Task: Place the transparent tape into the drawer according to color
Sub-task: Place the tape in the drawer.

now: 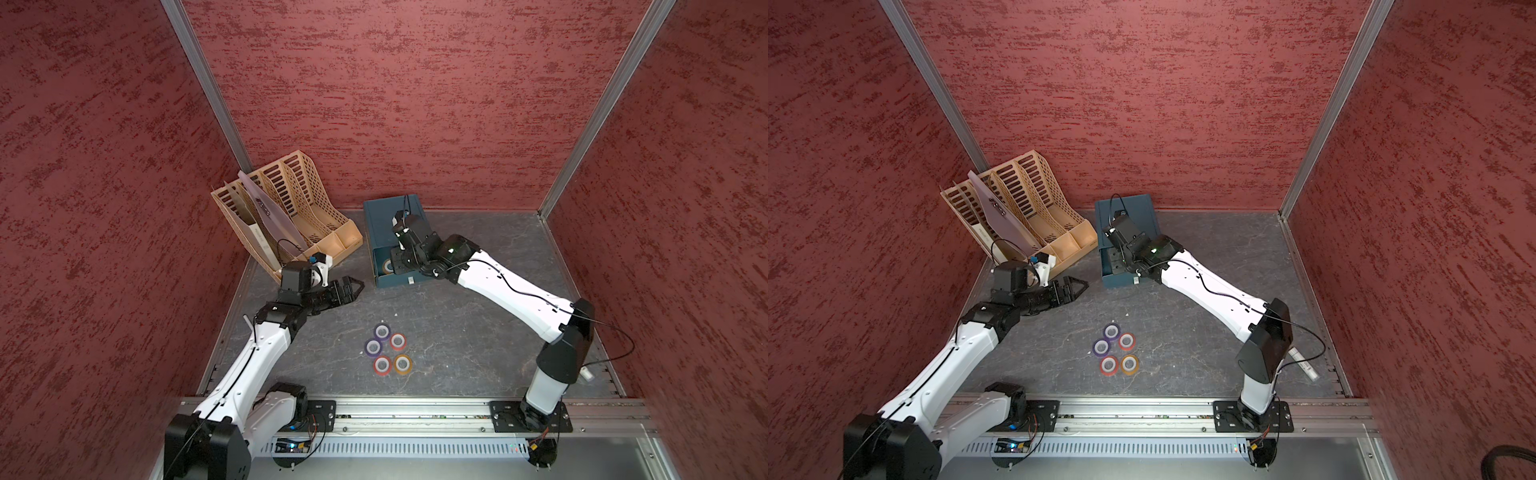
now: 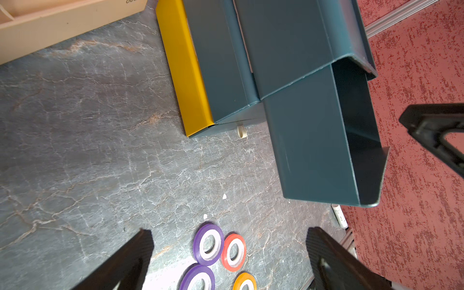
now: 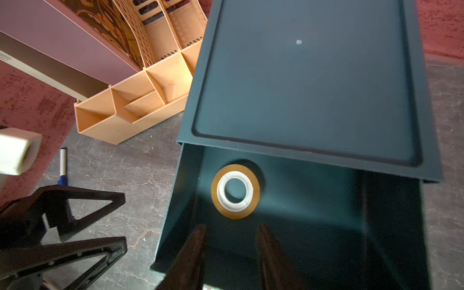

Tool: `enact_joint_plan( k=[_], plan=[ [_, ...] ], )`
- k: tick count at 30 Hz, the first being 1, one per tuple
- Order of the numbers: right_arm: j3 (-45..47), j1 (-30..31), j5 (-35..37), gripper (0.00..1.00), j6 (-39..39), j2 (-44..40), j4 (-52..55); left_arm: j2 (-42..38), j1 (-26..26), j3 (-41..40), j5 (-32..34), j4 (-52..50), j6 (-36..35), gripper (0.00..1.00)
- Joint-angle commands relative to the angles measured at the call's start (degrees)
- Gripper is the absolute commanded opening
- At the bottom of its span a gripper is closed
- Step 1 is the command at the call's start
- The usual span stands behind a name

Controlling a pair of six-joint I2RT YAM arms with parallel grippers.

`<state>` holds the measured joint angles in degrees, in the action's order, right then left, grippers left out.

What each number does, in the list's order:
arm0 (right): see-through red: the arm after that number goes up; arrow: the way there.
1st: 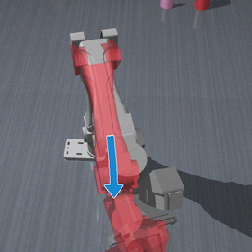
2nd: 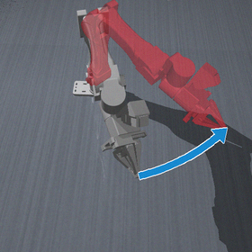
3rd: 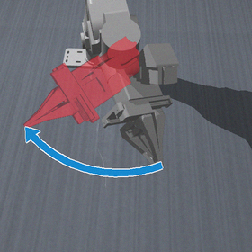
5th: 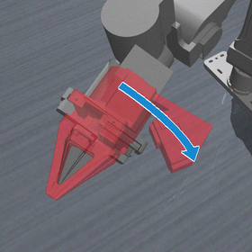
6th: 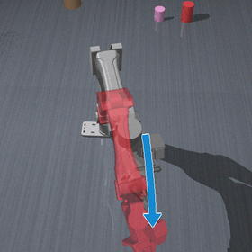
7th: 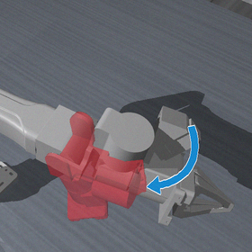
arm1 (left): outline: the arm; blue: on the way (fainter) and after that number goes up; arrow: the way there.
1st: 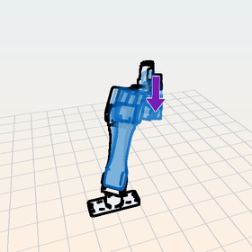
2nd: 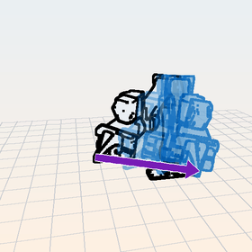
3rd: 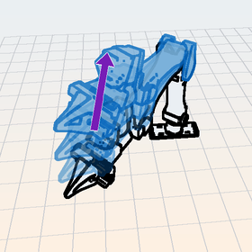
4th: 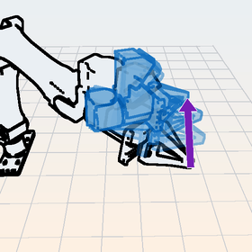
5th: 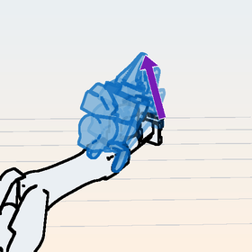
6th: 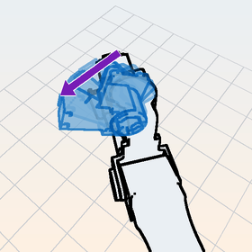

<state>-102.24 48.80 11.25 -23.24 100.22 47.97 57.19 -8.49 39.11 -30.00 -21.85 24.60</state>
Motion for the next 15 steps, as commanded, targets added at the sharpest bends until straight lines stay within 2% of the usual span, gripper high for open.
enact_joint_plan(
  k=[1,6,15],
  plan=[
    [2.9,-0.2,-2.6,0.51,-0.6,-6.8,1.2,-0.9,-0.1,0.7,0.2,1.1,-1.0,1.0],
    [7.8,1.9,-2.3,0.78,-2.7,-12.5,3.3,-0.3,0.2,0.7,0.2,1.5,-1.3,1.0],
    [24.0,7.5,-2.4,0.98,-10.3,-23.6,0.5,0.2,0.6,1.8,0.2,1.0,-2.0,1.0]
  ],
)
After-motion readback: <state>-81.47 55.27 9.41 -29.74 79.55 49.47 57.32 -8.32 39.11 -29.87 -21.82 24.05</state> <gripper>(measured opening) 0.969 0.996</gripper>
